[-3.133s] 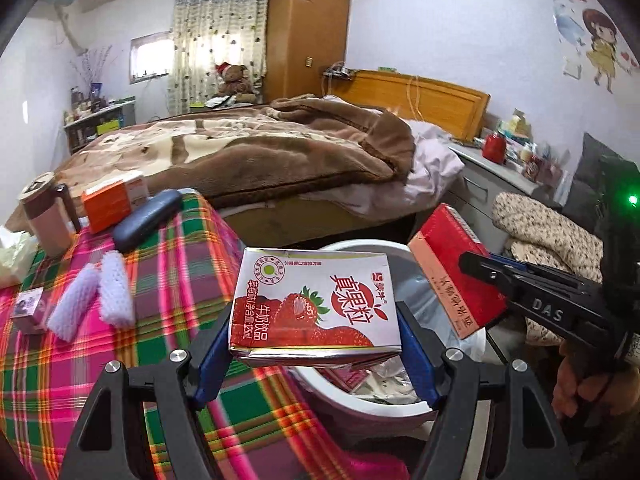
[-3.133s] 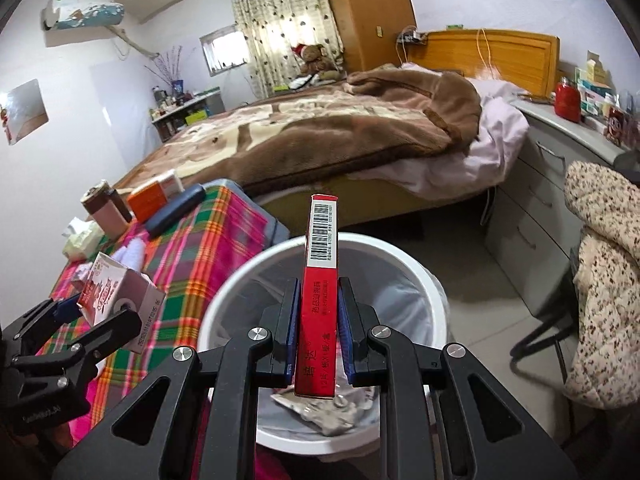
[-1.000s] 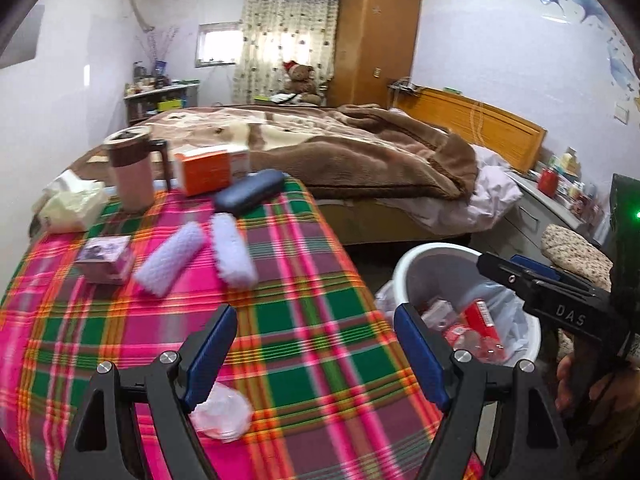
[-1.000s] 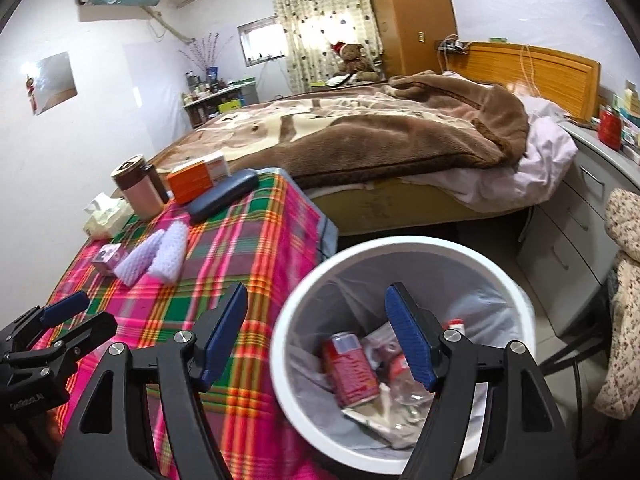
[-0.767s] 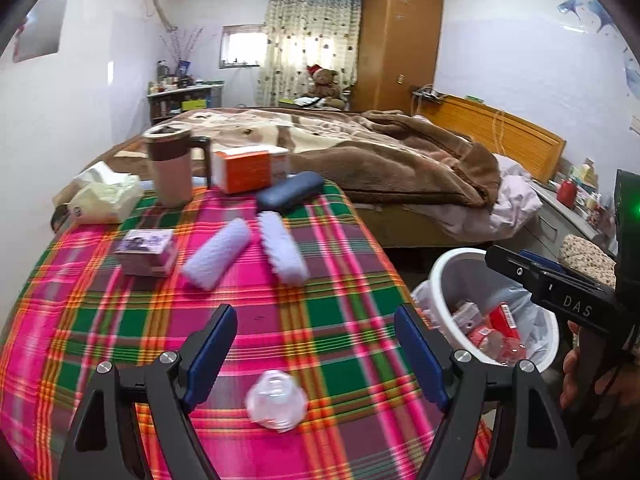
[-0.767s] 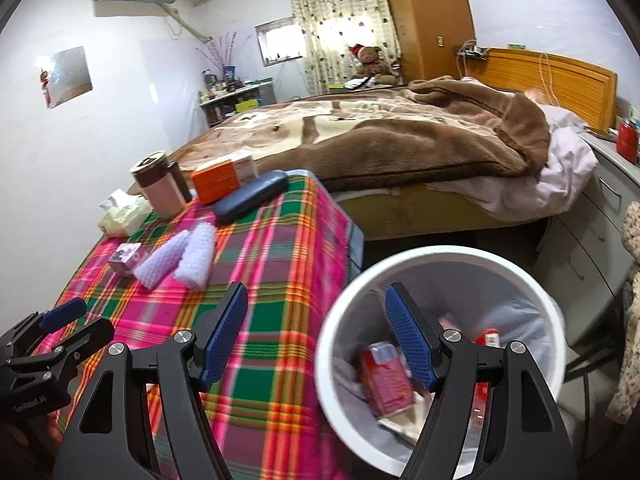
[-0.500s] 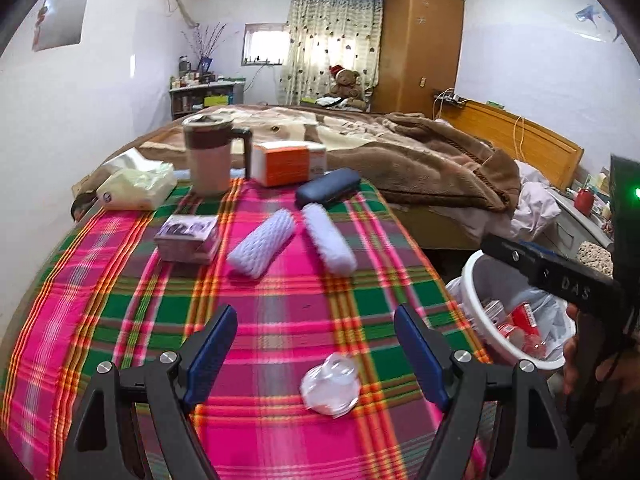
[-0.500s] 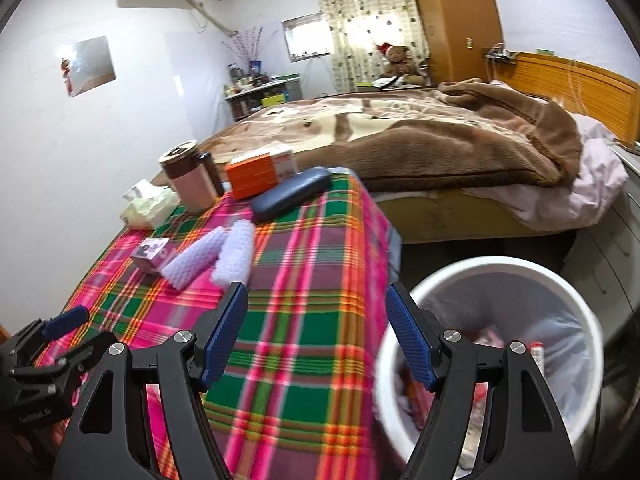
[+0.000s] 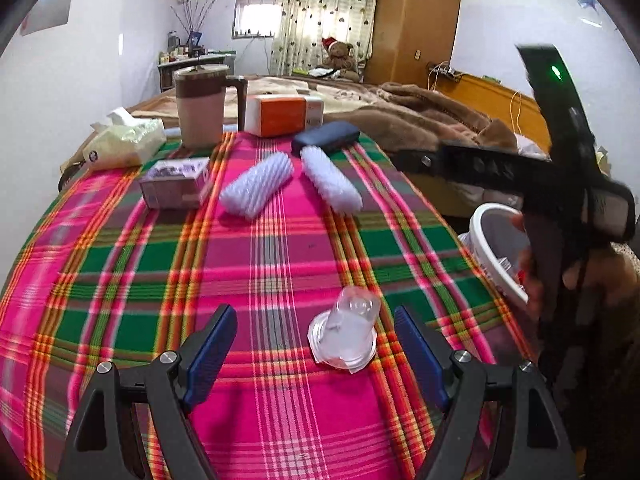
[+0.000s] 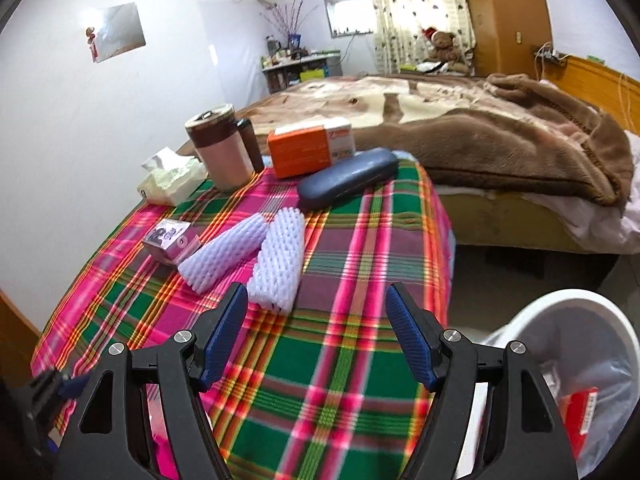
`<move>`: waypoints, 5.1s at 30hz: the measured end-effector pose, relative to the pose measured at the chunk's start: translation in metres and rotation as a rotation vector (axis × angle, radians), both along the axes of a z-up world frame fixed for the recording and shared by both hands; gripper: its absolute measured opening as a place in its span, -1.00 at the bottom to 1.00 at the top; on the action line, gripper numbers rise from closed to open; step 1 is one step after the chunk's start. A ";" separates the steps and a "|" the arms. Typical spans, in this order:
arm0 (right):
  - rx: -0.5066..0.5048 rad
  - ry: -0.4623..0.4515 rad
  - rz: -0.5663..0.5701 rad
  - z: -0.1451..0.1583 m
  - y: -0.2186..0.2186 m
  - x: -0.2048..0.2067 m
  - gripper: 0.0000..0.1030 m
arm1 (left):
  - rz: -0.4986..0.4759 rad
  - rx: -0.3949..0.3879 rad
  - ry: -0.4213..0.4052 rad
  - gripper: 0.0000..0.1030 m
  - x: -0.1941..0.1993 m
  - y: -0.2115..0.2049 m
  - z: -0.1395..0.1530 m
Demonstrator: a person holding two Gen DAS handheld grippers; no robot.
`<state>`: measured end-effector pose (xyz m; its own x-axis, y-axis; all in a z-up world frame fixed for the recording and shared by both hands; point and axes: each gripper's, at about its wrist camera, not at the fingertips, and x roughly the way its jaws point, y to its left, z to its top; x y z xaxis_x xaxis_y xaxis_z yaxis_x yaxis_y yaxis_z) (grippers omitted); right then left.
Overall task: Collect trash
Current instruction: 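Move both tools back to the table, left tool toward the clear plastic cup, then grasp the clear plastic cup with the left tool while the right tool grasps a white foam mesh sleeve, then carry the clear cup and foam sleeve with both tools over the bin, then open both tools to drop the cup and foam sleeve into the bin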
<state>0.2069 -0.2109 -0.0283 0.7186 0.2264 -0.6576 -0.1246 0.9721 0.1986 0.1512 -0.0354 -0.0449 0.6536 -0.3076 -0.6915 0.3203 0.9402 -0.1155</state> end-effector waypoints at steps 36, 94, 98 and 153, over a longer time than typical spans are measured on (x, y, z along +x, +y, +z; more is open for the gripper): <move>-0.077 0.126 0.089 -0.036 0.041 0.057 -0.34 | 0.097 0.014 0.087 -0.23 0.033 0.032 -0.022; 0.016 -0.101 -0.191 0.038 -0.066 -0.096 -0.52 | -0.076 -0.011 -0.165 -0.24 -0.025 -0.051 0.073; 0.009 -0.099 -0.247 0.038 -0.083 -0.106 -0.52 | -0.124 -0.019 -0.178 -0.24 -0.027 -0.073 0.078; 0.011 0.118 -0.471 -0.012 -0.177 -0.130 0.22 | -0.363 -0.017 -0.056 0.33 0.014 -0.233 0.030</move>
